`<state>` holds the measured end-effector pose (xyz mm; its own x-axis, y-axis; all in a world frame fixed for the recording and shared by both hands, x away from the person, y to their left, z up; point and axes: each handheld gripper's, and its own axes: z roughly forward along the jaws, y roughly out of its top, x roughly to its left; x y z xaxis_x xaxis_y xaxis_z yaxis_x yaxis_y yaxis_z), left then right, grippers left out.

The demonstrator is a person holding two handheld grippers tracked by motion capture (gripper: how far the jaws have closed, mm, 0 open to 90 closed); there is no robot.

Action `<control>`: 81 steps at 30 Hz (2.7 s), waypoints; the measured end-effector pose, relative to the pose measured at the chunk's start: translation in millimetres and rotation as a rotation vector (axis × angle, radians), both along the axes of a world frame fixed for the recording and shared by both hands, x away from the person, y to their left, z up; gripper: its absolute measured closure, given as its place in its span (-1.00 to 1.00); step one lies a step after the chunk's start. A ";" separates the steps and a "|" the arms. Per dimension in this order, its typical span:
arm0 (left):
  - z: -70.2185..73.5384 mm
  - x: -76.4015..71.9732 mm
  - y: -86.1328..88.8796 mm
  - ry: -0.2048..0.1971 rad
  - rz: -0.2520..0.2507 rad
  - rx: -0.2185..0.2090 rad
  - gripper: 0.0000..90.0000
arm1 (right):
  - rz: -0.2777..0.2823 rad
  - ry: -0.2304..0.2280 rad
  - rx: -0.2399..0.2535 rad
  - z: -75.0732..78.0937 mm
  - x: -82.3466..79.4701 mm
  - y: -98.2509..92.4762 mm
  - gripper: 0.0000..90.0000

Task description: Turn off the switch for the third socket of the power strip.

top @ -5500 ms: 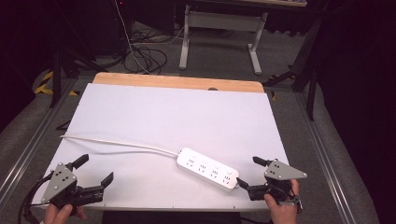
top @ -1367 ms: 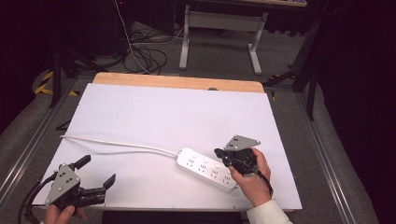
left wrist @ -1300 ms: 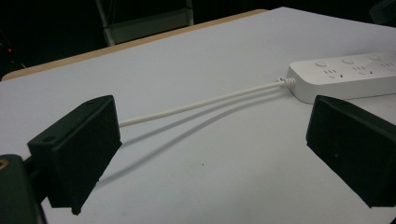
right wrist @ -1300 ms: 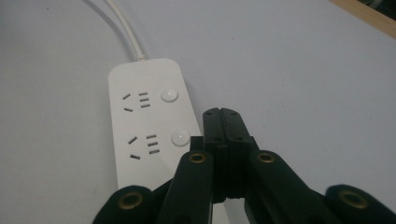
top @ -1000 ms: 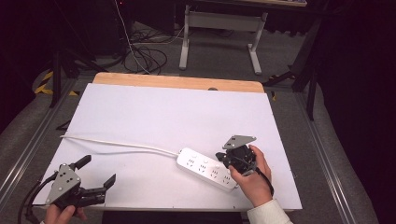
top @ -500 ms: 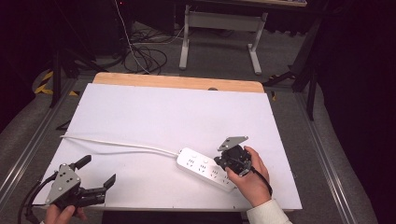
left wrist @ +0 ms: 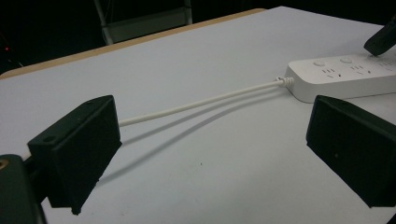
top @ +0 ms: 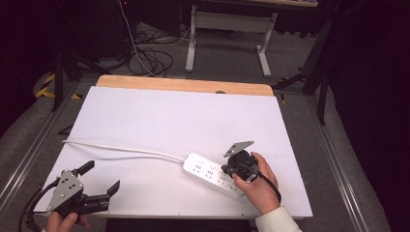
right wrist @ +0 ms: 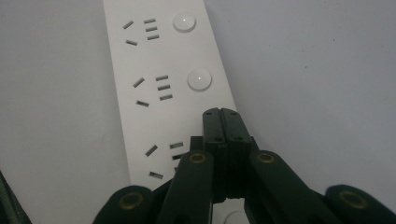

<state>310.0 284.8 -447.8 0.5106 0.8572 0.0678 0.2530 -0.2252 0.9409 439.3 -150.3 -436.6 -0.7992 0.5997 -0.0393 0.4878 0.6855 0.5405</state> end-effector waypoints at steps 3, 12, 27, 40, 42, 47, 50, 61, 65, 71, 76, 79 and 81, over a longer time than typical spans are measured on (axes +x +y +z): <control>0.0 0.0 0.0 0.000 0.000 0.000 -0.93 | -0.002 0.003 -0.006 -0.8 0.3 0.4 1.00; 0.1 -0.2 -0.1 -0.001 -0.002 0.003 -0.93 | -0.008 0.001 -0.020 -1.8 -0.5 1.9 1.00; -0.2 -0.3 -1.0 0.002 -0.005 0.000 -0.93 | -0.010 0.012 -0.022 -3.3 0.1 1.5 1.00; -0.3 -0.3 -1.7 0.003 -0.008 0.006 -0.93 | -0.023 0.001 -0.024 -4.0 -2.1 2.7 1.00; -0.3 -0.3 -1.8 0.003 -0.009 0.007 -0.92 | -0.022 -0.004 -0.032 -3.9 -2.7 3.4 1.00; -0.2 -0.2 -1.8 0.003 -0.009 0.007 -0.92 | -0.023 -0.006 -0.025 -4.6 -3.3 2.7 1.00; -0.2 -0.3 -1.9 0.003 -0.008 0.005 -0.93 | -0.028 -0.008 -0.030 -4.7 -3.5 3.4 1.00; -0.1 -0.2 -1.1 0.002 -0.009 0.005 -0.93 | -0.026 -0.005 -0.015 -5.9 -3.4 4.7 1.00; -0.1 0.1 -1.0 0.003 -0.011 0.004 -0.93 | -0.032 -0.016 0.023 -3.6 -3.2 -0.7 1.00; -0.2 0.6 -1.6 0.006 -0.013 0.005 -0.92 | -0.032 -0.065 0.089 6.1 -7.5 -5.6 1.00; 0.0 -0.1 -1.6 0.003 -0.011 0.005 -0.93 | -0.021 -0.095 0.094 9.7 -11.8 -2.5 1.00; -0.1 0.1 -1.6 0.005 -0.013 0.006 -0.93 | -0.016 -0.121 0.098 13.7 -13.8 -1.9 1.00; -0.1 0.4 -1.4 0.004 -0.012 0.007 -0.93 | -0.015 -0.143 0.108 17.2 -16.2 -2.1 1.00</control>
